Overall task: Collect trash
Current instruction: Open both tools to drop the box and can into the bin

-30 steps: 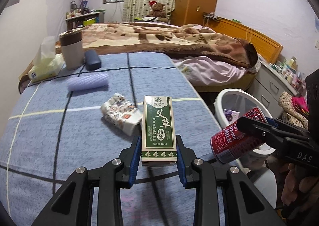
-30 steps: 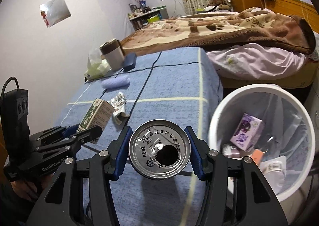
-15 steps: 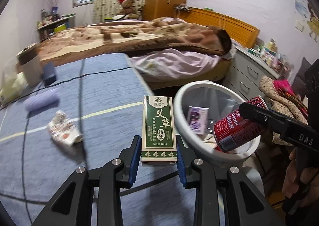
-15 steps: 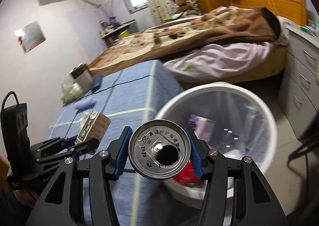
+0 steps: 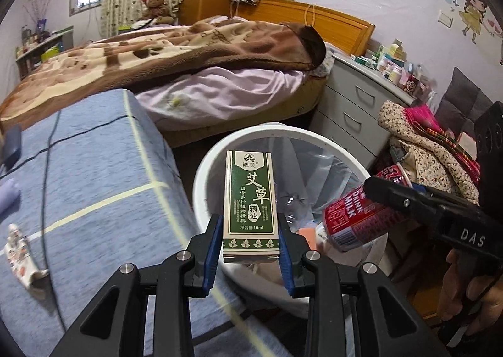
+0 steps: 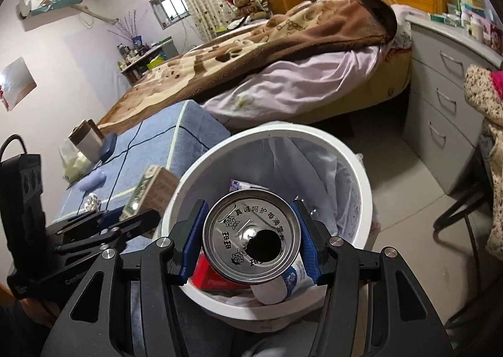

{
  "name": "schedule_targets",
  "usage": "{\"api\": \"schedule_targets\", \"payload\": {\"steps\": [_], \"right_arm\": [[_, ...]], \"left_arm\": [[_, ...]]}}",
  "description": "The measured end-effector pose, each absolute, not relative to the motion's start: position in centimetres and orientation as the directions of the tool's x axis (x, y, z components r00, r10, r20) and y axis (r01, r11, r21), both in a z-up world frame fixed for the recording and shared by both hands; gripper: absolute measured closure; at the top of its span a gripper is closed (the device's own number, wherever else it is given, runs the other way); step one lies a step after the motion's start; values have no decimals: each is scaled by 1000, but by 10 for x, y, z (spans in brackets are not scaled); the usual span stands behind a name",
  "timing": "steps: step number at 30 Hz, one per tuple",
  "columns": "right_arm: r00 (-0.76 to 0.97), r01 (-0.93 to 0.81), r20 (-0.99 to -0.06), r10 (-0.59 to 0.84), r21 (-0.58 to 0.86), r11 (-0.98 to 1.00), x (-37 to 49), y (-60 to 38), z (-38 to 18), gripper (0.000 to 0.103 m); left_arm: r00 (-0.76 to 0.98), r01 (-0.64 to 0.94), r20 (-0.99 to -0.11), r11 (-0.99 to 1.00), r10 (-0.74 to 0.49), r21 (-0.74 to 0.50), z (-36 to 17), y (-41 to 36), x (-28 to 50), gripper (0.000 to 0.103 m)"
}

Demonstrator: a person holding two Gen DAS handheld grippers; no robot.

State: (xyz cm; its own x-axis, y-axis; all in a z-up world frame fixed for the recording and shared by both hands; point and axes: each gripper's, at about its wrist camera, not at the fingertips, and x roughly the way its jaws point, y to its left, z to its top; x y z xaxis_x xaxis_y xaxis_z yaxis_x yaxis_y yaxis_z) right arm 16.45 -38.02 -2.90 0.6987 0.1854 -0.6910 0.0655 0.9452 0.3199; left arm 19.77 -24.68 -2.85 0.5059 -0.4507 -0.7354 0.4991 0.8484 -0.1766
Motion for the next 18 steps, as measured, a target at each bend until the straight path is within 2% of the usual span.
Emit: {"api": "schedule_targets", "payload": {"steps": [4,7,8,18], "right_arm": [[710,81,-687,152,294,952,165,-383,-26,48],[731,89,-670,130,282,955,163,-387,-20,45],[737,90,-664,128,284,955,162,-388,-18,40],[752,36,-643,146,261,965,160,-371,-5,39]], "left_arm": [[479,514,-736,833,-479,-207,-34,-254,205,69],[491,507,-720,833,-490,-220,-31,-249,205,58],[494,505,-716,833,-493,-226,-30,-246,205,56],[531,434,-711,869,-461,-239,-19,-210,202,56]]}}
